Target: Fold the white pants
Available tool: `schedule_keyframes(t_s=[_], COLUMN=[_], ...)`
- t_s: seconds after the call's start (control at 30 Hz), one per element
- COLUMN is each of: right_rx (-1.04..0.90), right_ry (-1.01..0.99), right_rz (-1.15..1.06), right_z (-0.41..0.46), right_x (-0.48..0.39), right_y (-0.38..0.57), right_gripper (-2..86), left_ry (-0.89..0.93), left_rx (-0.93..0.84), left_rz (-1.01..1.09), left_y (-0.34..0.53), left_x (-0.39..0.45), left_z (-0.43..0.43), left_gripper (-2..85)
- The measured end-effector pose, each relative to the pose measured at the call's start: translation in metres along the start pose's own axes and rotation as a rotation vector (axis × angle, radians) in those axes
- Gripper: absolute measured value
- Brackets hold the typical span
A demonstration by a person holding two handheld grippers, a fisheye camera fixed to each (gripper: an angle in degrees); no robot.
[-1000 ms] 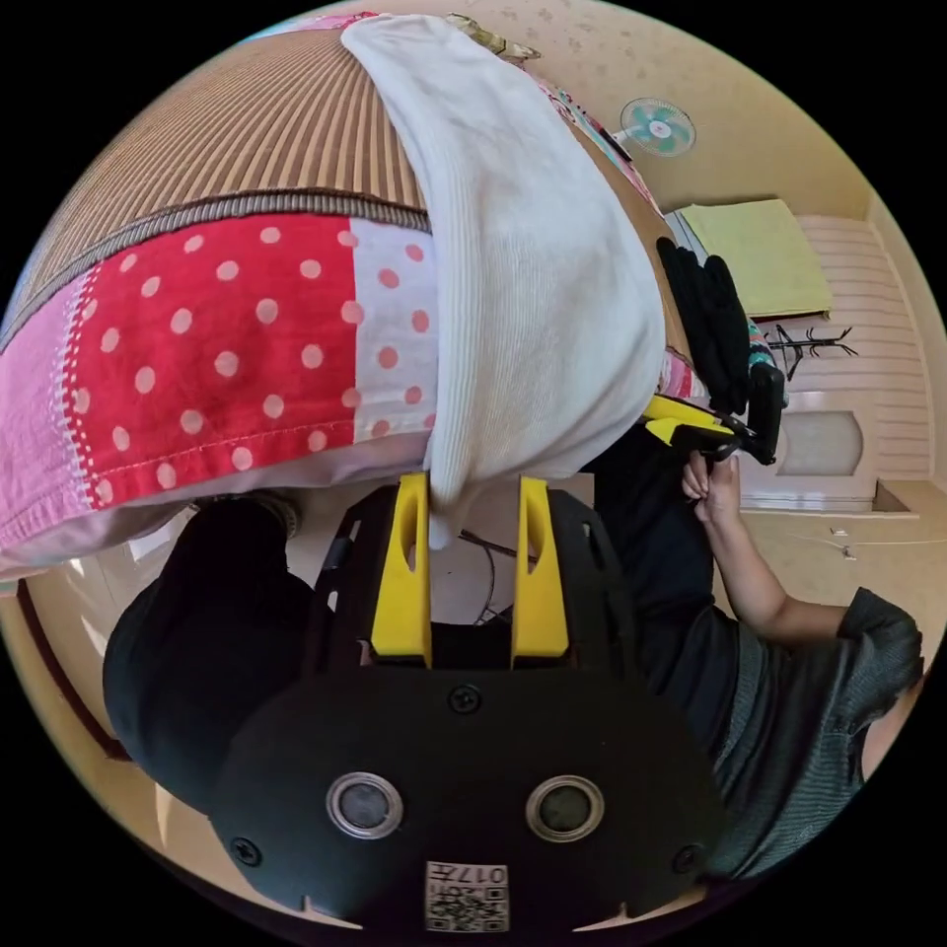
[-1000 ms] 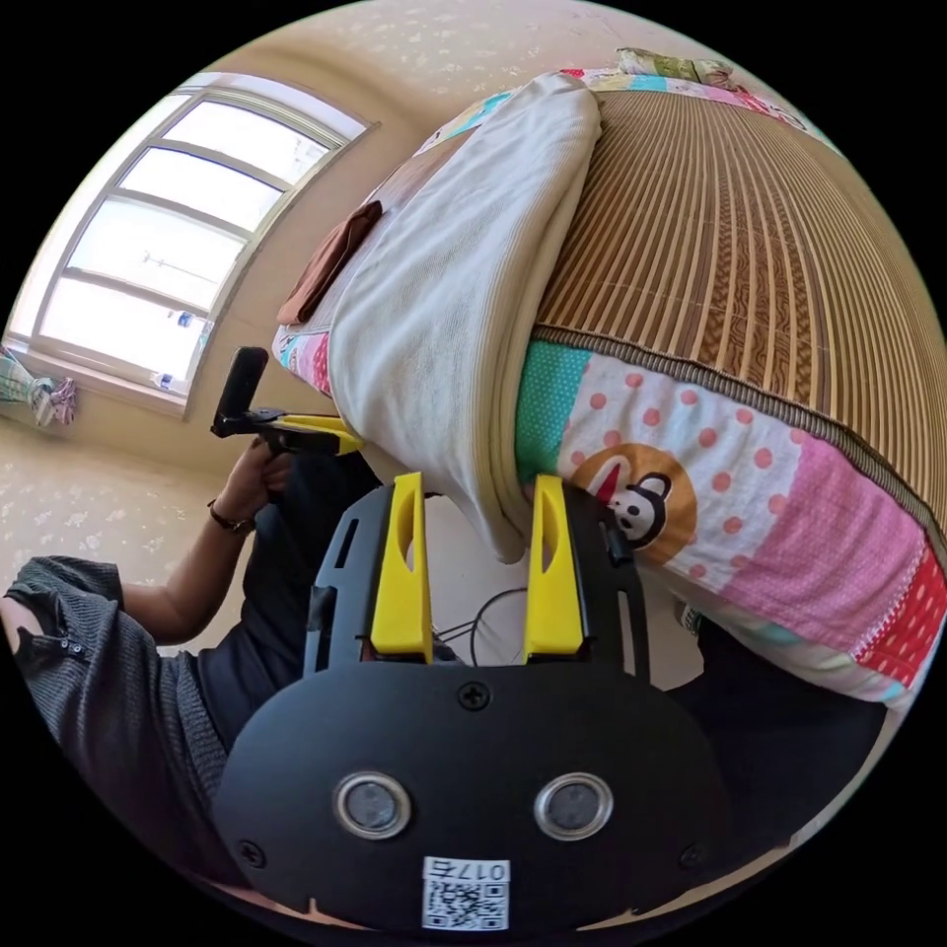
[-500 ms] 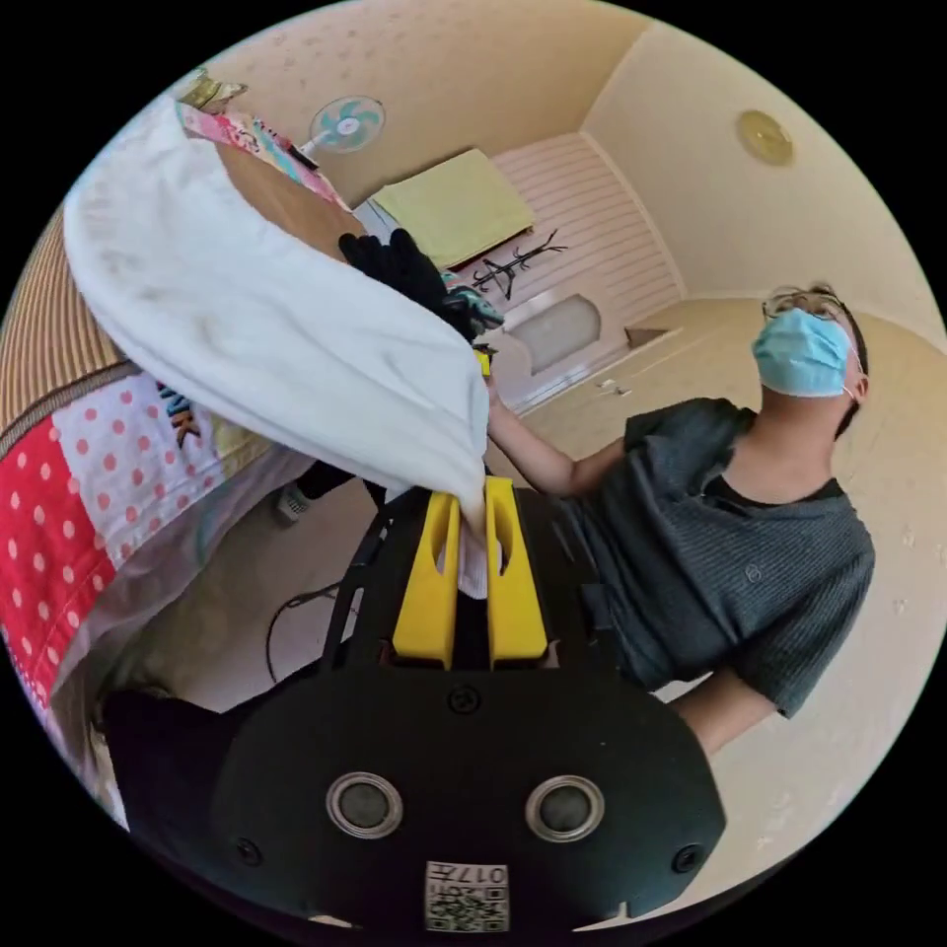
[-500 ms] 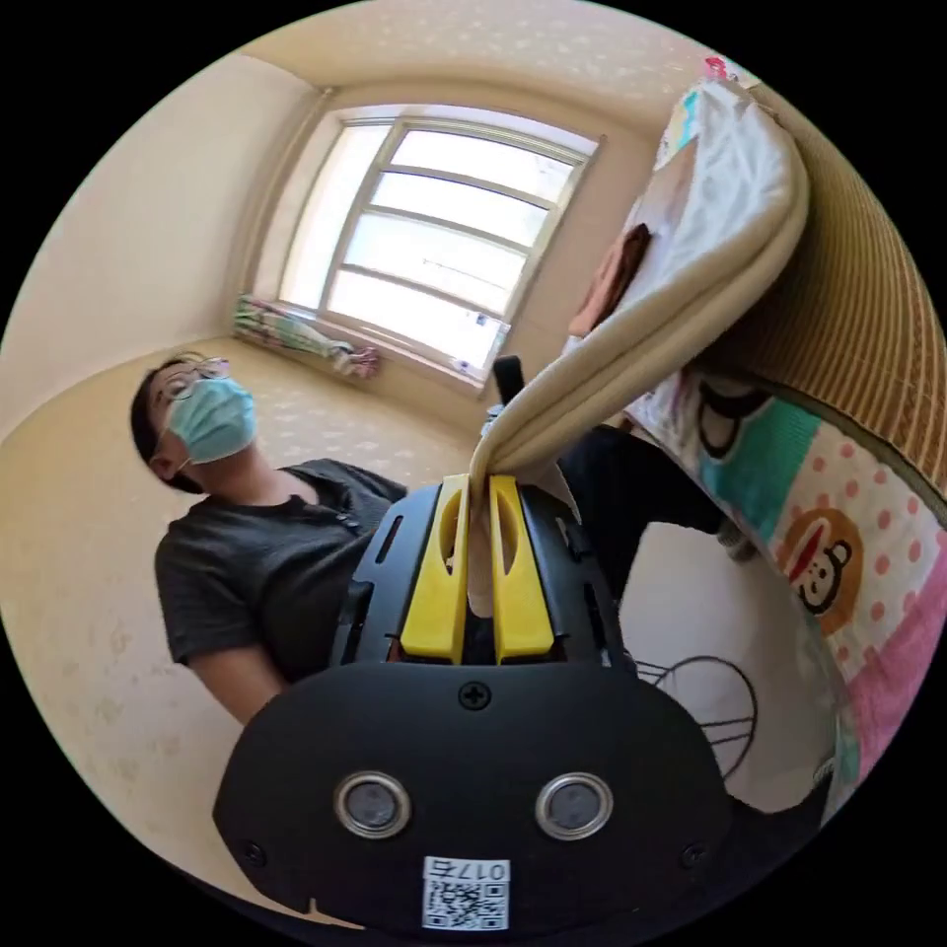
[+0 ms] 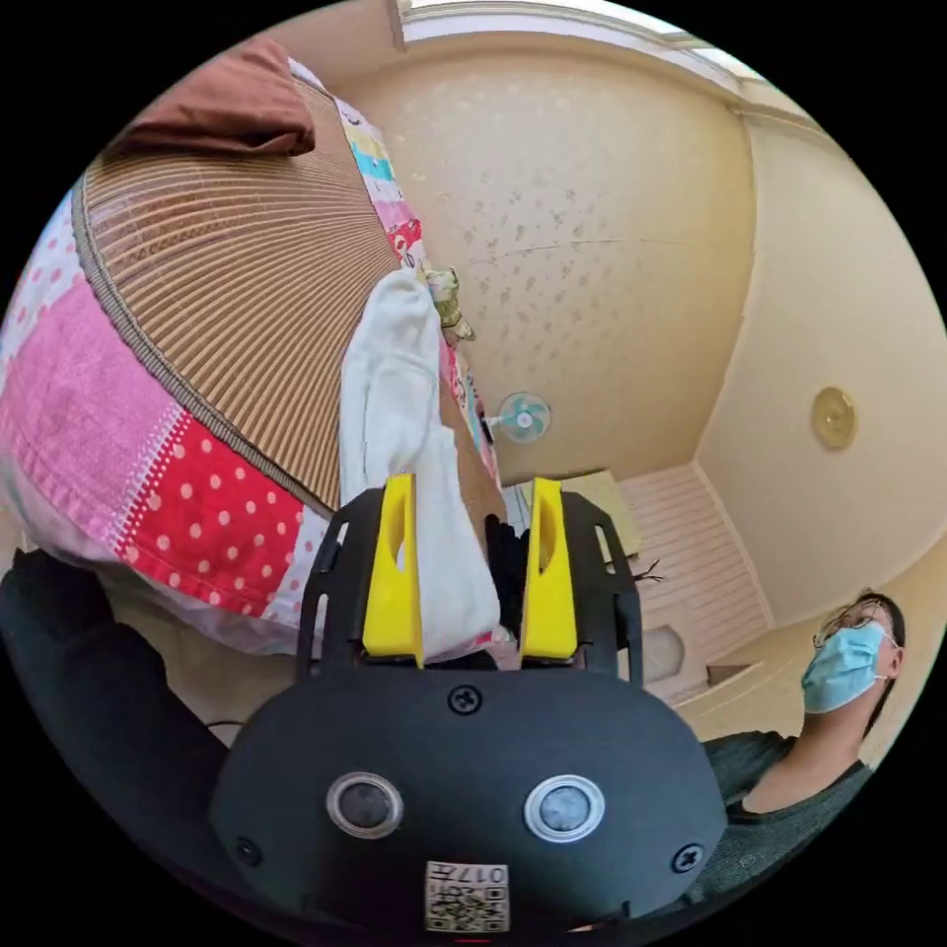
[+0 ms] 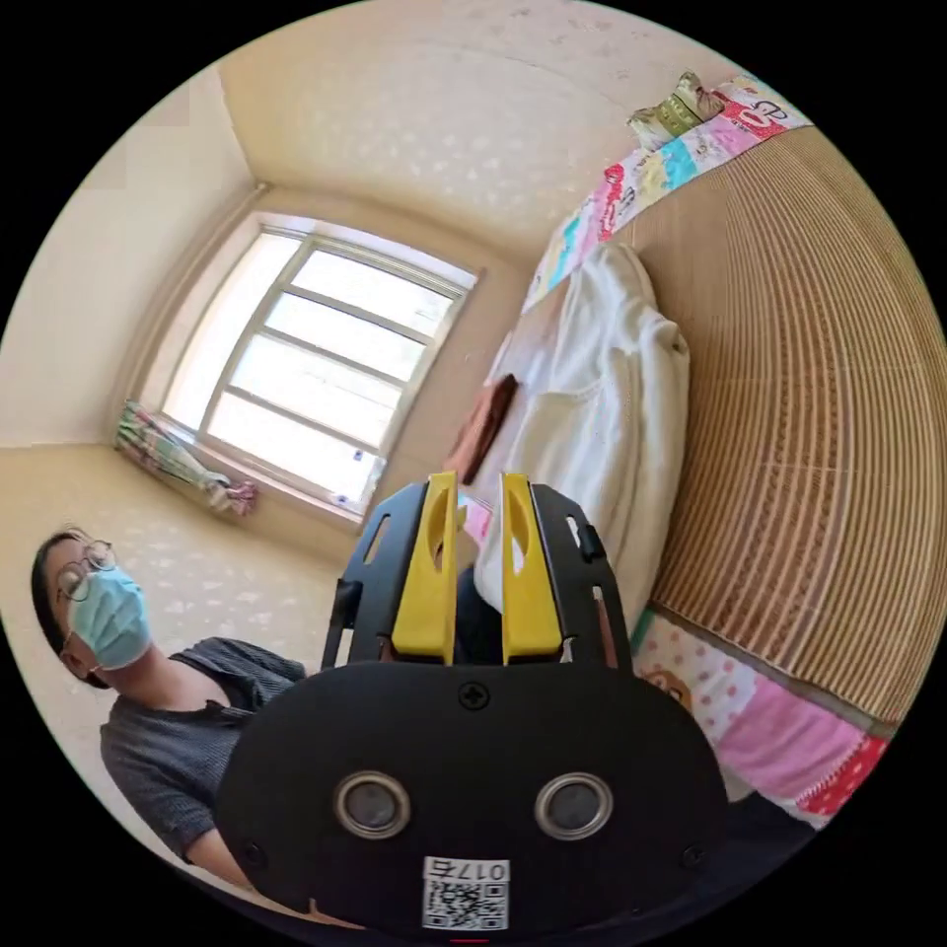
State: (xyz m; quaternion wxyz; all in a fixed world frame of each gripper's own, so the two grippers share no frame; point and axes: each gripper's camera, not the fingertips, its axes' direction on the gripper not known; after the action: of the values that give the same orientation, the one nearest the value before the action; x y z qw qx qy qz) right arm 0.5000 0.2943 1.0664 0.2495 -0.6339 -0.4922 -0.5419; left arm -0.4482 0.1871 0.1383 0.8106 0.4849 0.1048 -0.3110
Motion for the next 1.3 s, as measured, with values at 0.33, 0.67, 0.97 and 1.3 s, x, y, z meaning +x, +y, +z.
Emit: schedule_keyframes(t_s=[0.33,0.67,0.97,1.3], right_rx=[-0.359,0.021,0.103,0.146], right_ry=[-0.044,-0.469,0.250,0.051], right_rz=[0.057,-0.255,-0.048,0.206], right_z=[0.052,-0.032,0.000,-0.007], right_x=[0.061,-0.044,0.011,0.103], right_y=[0.066,-0.019,-0.009,0.136], right_gripper=[9.0,12.3,24.4,26.5], left_ry=[0.065,0.448,-0.264,-0.050], left_rx=[-0.675,-0.254,-0.109,-0.536], left_rz=[0.043,0.429,0.160,0.016], left_y=[0.019,-0.095,-0.107,-0.061], left_x=[-0.024,0.129,0.032,-0.039], left_z=[0.073,-0.006,0.058,0.135], left_gripper=[9.7,12.9,23.6,12.2])
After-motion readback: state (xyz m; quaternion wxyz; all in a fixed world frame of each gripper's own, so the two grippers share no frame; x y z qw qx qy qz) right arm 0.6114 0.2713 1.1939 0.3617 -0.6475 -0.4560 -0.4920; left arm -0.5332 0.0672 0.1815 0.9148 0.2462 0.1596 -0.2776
